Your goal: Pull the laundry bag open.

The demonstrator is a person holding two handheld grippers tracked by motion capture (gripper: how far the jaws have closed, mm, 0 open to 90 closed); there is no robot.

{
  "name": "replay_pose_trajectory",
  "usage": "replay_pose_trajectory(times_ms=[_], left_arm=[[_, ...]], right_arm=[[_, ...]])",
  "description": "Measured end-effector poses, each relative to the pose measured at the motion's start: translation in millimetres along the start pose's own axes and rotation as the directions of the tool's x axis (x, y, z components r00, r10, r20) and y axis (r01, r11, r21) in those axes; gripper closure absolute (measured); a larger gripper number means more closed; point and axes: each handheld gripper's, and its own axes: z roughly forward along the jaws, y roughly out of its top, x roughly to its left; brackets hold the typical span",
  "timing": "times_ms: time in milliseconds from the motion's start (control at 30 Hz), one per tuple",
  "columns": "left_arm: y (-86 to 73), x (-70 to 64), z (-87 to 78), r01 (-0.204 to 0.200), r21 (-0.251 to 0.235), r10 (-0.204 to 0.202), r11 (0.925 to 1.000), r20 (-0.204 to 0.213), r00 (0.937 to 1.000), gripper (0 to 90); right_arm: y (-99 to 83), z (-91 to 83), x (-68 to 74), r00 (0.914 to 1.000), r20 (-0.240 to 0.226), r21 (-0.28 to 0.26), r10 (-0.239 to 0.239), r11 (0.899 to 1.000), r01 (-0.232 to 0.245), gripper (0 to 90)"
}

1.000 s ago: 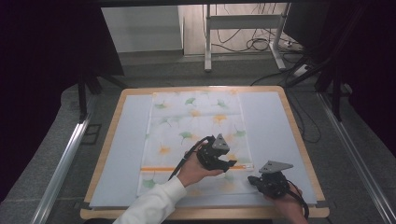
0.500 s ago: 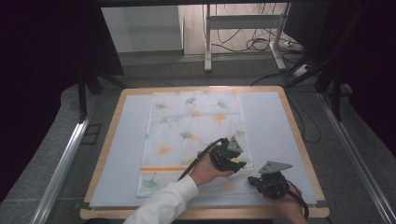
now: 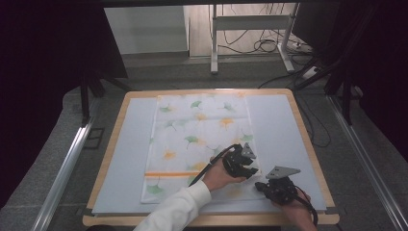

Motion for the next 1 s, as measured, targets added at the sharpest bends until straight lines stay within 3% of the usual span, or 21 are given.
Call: replay_pose_trajectory(times_ms=[267, 600, 700, 733, 833, 1000], left_arm=[[3.6, -2.9, 9.8, -0.024, 0.019, 0.023, 0.9995, 0.035, 0.9991, 67.2], [6.2, -3.1, 22.1, -0.023, 0.056, 0.022, 0.9982, 0.027, 0.9994, 68.5], [7.1, -3.9, 22.4, -0.031, 0.060, 0.029, 0.9977, 0.018, 0.9994, 72.2], [7.4, -4.3, 22.4, -0.045, 0.069, 0.046, 0.9966, -0.006, 0.9989, 74.9], [7.1, -4.2, 23.3, -0.049, 0.070, 0.049, 0.9963, -0.007, 0.9988, 82.5], [6.2, -5.6, 23.3, -0.044, 0.060, 0.045, 0.9972, -0.015, 0.9989, 83.4]], right_arm=[[0.0, 0.0, 0.3, 1.0000, 0.001, 0.001, 0.004, 1.000, -0.004, 89.2], [-0.1, 0.0, 0.3, 1.0000, 0.000, 0.001, 0.003, 1.000, -0.003, 89.2], [0.0, 0.1, 0.2, 1.0000, 0.000, 0.001, 0.002, 1.000, -0.002, 89.2], [0.0, 0.1, 0.2, 1.0000, -0.001, 0.001, 0.003, 1.000, -0.003, 89.2], [0.1, 0.2, 0.1, 1.0000, -0.001, 0.002, 0.002, 1.000, -0.002, 89.2], [0.2, 0.3, -0.1, 1.0000, -0.001, 0.003, 0.003, 1.000, -0.003, 89.2]])
